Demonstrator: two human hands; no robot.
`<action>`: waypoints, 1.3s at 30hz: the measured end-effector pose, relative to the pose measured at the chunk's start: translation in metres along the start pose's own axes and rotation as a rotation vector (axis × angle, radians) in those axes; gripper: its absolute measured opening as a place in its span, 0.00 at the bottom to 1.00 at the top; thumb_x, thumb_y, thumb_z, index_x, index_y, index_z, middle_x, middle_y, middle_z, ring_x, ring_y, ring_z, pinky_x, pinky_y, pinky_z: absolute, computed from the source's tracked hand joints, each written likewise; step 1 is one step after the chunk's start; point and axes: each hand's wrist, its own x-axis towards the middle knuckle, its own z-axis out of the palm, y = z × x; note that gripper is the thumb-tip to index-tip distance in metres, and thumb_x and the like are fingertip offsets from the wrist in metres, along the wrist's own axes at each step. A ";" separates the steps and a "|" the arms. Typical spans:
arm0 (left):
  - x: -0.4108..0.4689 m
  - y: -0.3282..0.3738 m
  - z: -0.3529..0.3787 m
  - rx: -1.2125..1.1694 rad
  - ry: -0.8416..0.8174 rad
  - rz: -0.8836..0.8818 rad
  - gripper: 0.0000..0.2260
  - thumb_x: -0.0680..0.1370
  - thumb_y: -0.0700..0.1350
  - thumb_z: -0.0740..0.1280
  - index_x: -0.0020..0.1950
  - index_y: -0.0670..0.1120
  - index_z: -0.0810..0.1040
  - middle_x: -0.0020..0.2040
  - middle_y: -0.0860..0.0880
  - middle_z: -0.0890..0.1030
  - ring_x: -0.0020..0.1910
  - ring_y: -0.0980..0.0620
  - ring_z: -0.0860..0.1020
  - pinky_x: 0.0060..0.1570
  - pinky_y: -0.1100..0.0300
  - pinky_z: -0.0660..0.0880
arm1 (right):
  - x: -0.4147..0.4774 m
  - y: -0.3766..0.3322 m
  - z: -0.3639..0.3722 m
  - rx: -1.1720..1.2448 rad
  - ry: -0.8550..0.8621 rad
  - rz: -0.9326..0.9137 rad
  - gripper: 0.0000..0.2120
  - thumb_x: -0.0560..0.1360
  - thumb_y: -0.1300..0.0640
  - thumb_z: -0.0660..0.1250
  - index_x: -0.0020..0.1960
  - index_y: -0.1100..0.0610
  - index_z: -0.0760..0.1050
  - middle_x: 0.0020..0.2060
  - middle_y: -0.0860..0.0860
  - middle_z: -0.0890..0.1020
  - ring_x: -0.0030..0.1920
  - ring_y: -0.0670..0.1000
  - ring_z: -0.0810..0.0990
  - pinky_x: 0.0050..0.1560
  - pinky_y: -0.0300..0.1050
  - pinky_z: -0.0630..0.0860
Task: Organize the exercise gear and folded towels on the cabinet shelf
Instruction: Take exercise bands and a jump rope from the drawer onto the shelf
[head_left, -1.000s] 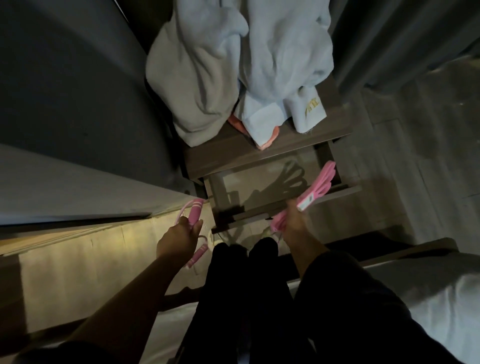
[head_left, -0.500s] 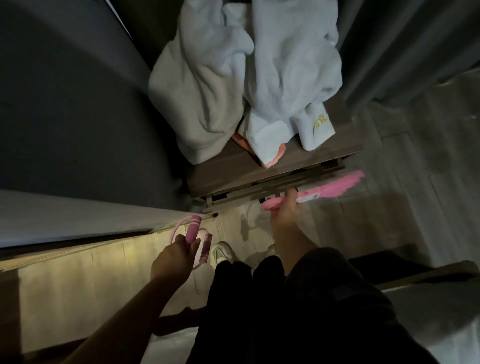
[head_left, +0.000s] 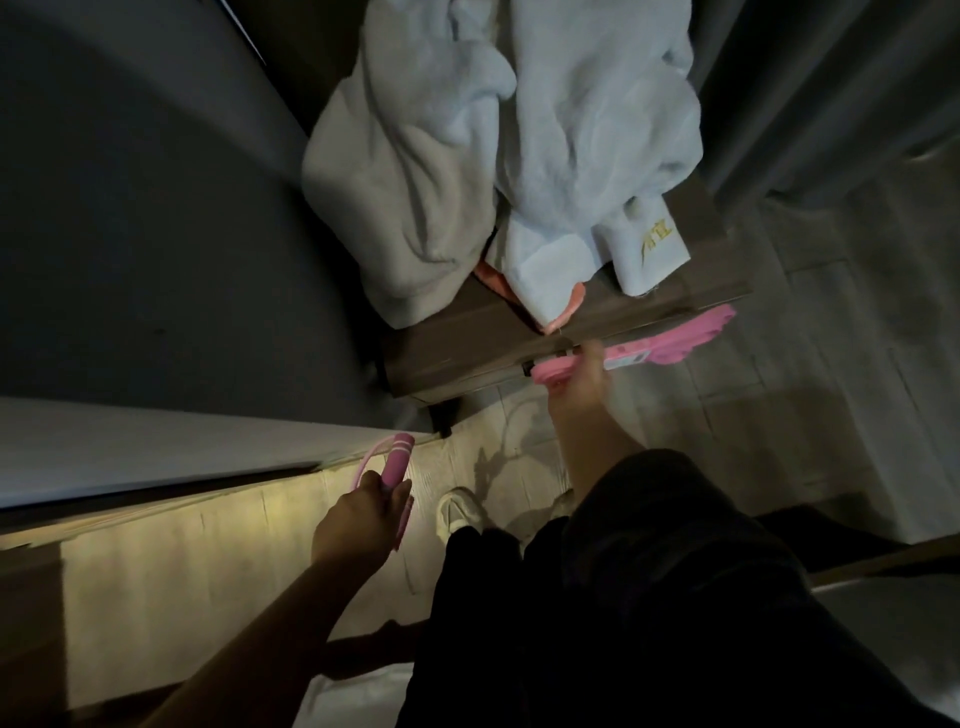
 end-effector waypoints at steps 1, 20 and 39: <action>0.001 -0.001 0.000 -0.001 0.005 -0.006 0.16 0.82 0.59 0.55 0.52 0.47 0.70 0.38 0.50 0.76 0.35 0.48 0.77 0.36 0.56 0.73 | 0.000 -0.001 0.001 0.027 0.000 0.011 0.09 0.79 0.60 0.63 0.58 0.61 0.69 0.41 0.55 0.73 0.39 0.54 0.77 0.46 0.52 0.76; -0.054 0.000 -0.047 -0.109 0.070 -0.036 0.21 0.81 0.60 0.56 0.56 0.43 0.73 0.45 0.42 0.81 0.42 0.41 0.79 0.41 0.53 0.75 | -0.100 0.023 -0.034 -0.586 -0.233 0.008 0.05 0.80 0.56 0.62 0.50 0.59 0.70 0.40 0.52 0.77 0.43 0.53 0.79 0.53 0.56 0.77; -0.206 0.016 -0.171 -0.516 0.236 0.053 0.12 0.79 0.57 0.64 0.43 0.49 0.73 0.33 0.50 0.75 0.30 0.49 0.78 0.36 0.51 0.75 | -0.268 -0.076 -0.029 -1.356 -1.160 -0.583 0.18 0.70 0.47 0.66 0.58 0.46 0.68 0.50 0.52 0.81 0.46 0.56 0.82 0.40 0.55 0.80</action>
